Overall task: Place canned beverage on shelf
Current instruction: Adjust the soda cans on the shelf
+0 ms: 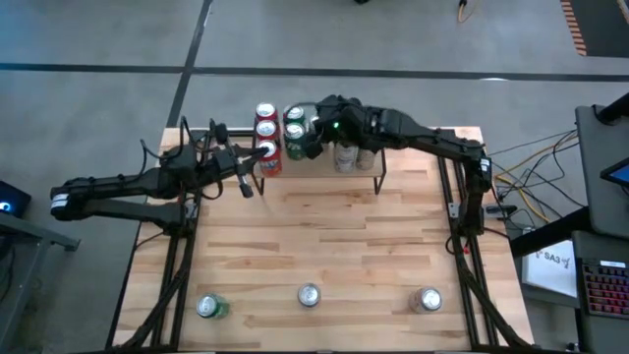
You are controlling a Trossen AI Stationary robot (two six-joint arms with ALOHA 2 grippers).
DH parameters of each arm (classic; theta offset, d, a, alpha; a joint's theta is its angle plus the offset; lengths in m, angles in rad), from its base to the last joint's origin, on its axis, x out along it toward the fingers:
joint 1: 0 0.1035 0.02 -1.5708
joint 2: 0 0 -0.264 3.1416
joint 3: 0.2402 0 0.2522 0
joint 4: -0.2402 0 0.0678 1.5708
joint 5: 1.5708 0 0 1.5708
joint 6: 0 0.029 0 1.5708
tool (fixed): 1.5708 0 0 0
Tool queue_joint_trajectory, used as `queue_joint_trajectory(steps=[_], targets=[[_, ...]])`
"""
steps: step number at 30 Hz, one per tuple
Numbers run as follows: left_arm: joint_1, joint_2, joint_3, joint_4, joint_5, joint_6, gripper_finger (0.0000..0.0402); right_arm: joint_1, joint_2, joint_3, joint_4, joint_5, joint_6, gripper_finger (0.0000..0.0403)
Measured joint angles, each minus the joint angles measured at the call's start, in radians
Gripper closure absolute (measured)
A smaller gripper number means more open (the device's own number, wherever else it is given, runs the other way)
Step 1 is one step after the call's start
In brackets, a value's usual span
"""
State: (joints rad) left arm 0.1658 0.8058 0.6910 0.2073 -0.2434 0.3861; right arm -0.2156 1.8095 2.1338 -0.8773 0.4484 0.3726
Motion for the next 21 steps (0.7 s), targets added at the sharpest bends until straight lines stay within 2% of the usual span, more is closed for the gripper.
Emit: queue_joint_trajectory(steps=[4, 7, 10, 14, 16, 19, 21], targets=[[0.000, 0.013, 0.001, 0.013, 0.000, 0.018, 0.0402, -0.027, -0.004, 0.000, -0.001, -0.032, 0.038, 0.0394], [0.000, 0.018, 0.003, 0.029, 0.000, 0.017, 0.0402, -0.037, -0.003, 0.000, 0.048, -0.065, -0.016, 0.0394], [0.000, 0.019, 0.003, 0.028, 0.009, 0.015, 0.0402, -0.075, -0.003, 0.047, 0.021, -0.182, -0.124, 0.0394], [0.000, 0.023, 0.003, 0.039, 0.104, -0.001, 0.0402, -0.136, -0.007, 0.149, -0.091, -0.342, -0.329, 0.0394], [0.000, 0.027, 0.003, 0.046, 0.148, -0.004, 0.0402, -0.161, -0.013, 0.200, -0.146, -0.363, -0.409, 0.0394], [0.000, 0.039, 0.003, 0.065, 0.158, -0.049, 0.0402, -0.213, -0.043, 0.220, -0.182, -0.390, -0.532, 0.0394], [0.000, 0.058, 0.003, 0.094, 0.157, -0.092, 0.0402, -0.260, -0.068, 0.214, -0.187, -0.455, -0.602, 0.0394]])
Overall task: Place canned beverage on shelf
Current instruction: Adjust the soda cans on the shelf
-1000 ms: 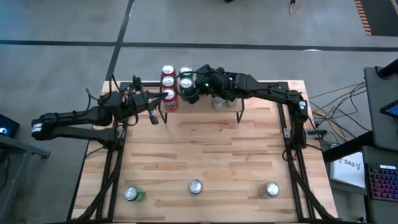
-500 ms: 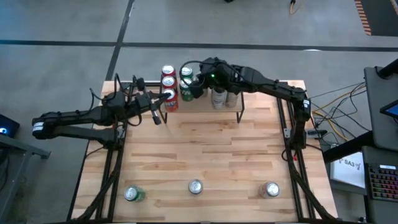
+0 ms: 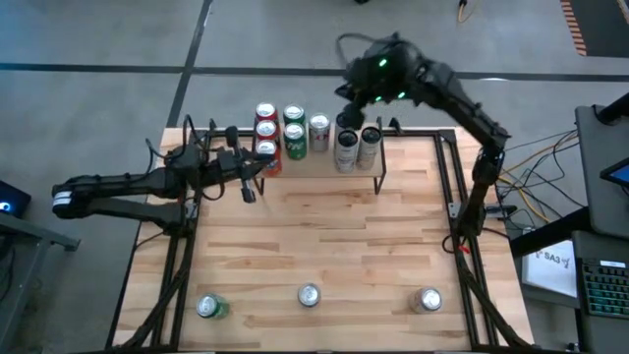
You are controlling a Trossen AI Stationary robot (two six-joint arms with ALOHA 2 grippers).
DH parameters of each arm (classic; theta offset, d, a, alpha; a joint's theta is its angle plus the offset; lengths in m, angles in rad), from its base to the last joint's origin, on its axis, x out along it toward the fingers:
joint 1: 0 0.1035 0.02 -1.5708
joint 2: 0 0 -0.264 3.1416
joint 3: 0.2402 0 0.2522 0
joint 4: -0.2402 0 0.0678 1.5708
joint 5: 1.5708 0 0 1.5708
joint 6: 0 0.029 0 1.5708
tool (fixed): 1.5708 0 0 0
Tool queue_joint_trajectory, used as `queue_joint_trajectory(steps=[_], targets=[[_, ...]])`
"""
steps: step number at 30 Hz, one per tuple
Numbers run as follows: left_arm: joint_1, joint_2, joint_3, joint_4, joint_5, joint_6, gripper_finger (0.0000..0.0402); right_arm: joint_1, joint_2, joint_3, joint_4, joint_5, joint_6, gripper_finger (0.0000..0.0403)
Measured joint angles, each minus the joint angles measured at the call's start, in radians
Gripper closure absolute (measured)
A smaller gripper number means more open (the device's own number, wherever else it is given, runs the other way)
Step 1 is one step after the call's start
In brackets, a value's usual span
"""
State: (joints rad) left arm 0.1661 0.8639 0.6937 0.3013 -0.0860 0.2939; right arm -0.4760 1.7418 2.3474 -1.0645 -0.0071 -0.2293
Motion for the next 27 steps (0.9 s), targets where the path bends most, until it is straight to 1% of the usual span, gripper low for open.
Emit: queue_joint_trajectory(steps=[3, 5, 7, 9, 14, 16, 17, 20, 24, 25, 27], targets=[[0.000, 0.051, 0.000, 0.109, 0.000, -0.046, 0.0402, -0.077, -0.019, 0.000, -0.023, -0.157, -0.080, 0.0394], [0.006, 0.100, 0.035, 0.145, -0.015, -0.043, 0.0402, -0.132, -0.019, -0.001, -0.036, -0.249, -0.121, 0.0394], [0.021, 0.160, 0.110, 0.120, -0.029, -0.039, 0.0402, -0.188, -0.013, -0.013, -0.041, -0.320, -0.158, 0.0394], [0.036, 0.226, 0.203, 0.037, -0.033, -0.019, 0.0402, -0.238, -0.007, -0.027, -0.041, -0.356, -0.188, 0.0394], [0.083, 0.383, 0.437, -0.255, -0.036, 0.035, 0.0402, -0.332, -0.006, -0.076, -0.031, -0.357, -0.240, 0.0394], [0.102, 0.424, 0.500, -0.327, -0.037, 0.053, 0.0402, -0.363, -0.004, -0.091, -0.036, -0.351, -0.218, 0.0394], [0.111, 0.440, 0.524, -0.362, -0.039, 0.068, 0.0402, -0.376, -0.004, -0.097, -0.030, -0.339, -0.182, 0.0394], [0.137, 0.477, 0.572, -0.421, -0.038, 0.125, 0.0402, -0.401, -0.004, -0.109, 0.002, -0.276, -0.029, 0.0394], [0.185, 0.506, 0.617, -0.437, -0.035, 0.226, 0.0402, -0.420, -0.004, -0.115, 0.003, -0.152, 0.049, 0.0394], [0.199, 0.513, 0.627, -0.439, -0.036, 0.249, 0.0402, -0.422, -0.004, -0.116, 0.007, -0.131, 0.076, 0.0394], [0.227, 0.537, 0.650, -0.444, -0.035, 0.288, 0.0402, -0.425, -0.004, -0.116, 0.010, -0.124, 0.077, 0.0394]])
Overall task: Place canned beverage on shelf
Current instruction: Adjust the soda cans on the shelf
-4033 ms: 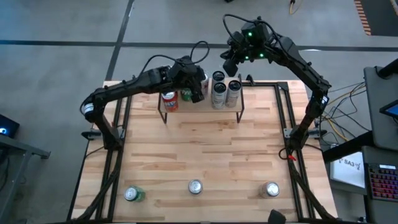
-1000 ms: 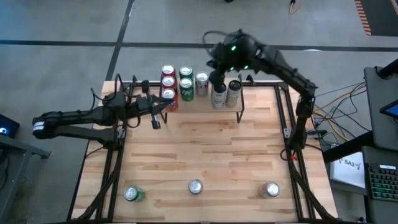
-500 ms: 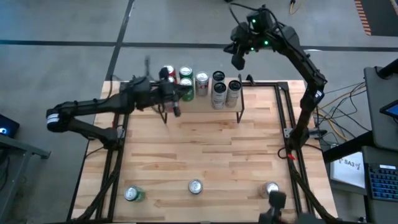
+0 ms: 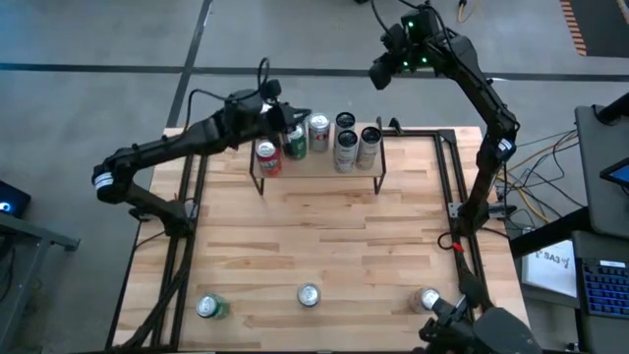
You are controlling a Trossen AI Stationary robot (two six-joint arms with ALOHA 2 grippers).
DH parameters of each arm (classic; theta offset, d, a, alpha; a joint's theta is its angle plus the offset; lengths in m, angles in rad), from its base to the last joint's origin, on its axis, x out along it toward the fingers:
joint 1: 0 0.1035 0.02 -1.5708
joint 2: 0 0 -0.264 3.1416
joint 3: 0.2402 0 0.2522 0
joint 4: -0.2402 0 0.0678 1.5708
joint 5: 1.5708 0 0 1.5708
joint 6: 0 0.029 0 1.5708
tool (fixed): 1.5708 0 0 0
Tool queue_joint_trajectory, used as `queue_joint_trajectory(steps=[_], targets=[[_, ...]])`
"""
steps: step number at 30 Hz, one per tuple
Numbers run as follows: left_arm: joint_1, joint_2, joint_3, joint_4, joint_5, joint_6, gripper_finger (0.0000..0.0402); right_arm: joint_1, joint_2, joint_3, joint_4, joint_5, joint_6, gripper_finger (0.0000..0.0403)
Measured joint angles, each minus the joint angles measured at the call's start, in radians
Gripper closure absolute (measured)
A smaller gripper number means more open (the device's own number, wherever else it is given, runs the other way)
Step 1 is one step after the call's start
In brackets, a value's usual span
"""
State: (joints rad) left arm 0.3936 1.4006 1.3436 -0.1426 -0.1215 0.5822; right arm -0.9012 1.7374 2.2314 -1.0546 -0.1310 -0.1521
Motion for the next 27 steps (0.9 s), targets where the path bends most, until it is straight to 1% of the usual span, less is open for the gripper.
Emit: queue_joint_trajectory(steps=[3, 6, 8, 13, 20, 27], targets=[[0.029, 0.051, 0.039, -0.008, 0.011, 0.012, 0.0402, 0.001, 0.000, 0.000, -0.001, -0.001, -0.052, 0.0394], [0.037, 0.118, 0.094, -0.027, 0.005, -0.032, 0.0402, 0.003, 0.000, 0.000, -0.005, -0.006, -0.057, 0.0394], [0.037, 0.163, 0.141, -0.080, -0.020, -0.056, 0.0402, 0.002, 0.000, 0.000, -0.012, -0.005, -0.063, 0.0394], [0.037, 0.238, 0.246, -0.214, -0.024, -0.118, 0.0402, 0.001, 0.000, 0.000, -0.014, -0.001, -0.093, 0.0394], [0.033, 0.246, 0.302, -0.331, -0.026, -0.206, 0.0402, 0.002, 0.000, 0.000, -0.018, -0.002, -0.110, 0.0394], [0.020, 0.265, 0.299, -0.362, 0.000, -0.289, 0.0402, 0.002, 0.000, 0.000, -0.019, -0.003, -0.111, 0.0394]])
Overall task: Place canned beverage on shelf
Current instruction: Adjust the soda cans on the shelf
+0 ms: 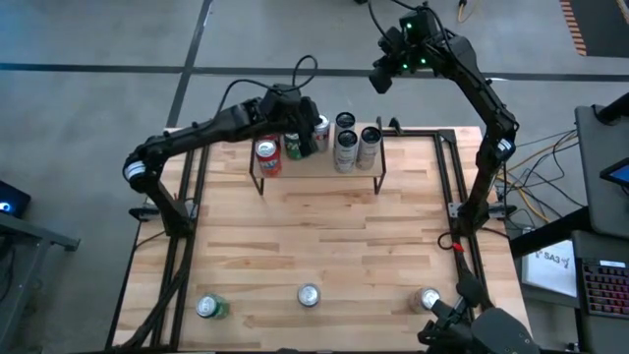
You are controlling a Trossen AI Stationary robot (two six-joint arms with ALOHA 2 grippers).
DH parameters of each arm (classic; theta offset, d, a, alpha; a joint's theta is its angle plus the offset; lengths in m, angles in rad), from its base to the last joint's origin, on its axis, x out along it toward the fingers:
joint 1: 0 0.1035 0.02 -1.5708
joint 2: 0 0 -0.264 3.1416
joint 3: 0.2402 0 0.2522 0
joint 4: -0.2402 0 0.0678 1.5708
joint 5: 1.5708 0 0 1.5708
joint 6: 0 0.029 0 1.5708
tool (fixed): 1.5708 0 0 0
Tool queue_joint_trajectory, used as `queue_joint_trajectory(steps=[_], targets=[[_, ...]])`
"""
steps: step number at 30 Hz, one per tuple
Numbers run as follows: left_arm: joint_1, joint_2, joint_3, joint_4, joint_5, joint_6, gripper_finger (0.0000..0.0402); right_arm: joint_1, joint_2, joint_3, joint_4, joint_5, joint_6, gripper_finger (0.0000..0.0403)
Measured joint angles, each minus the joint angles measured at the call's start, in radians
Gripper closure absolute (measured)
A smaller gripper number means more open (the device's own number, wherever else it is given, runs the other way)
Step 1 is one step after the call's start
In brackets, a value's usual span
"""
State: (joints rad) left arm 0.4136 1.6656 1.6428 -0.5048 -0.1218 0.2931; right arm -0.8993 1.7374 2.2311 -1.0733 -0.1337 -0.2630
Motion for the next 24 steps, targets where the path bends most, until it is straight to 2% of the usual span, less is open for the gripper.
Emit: queue_joint_trajectory(steps=[24], targets=[[-0.006, 0.003, -0.012, -0.010, -0.019, -0.078, 0.0402, 0.000, 0.000, 0.000, -0.026, 0.000, 0.009, 0.0394]])
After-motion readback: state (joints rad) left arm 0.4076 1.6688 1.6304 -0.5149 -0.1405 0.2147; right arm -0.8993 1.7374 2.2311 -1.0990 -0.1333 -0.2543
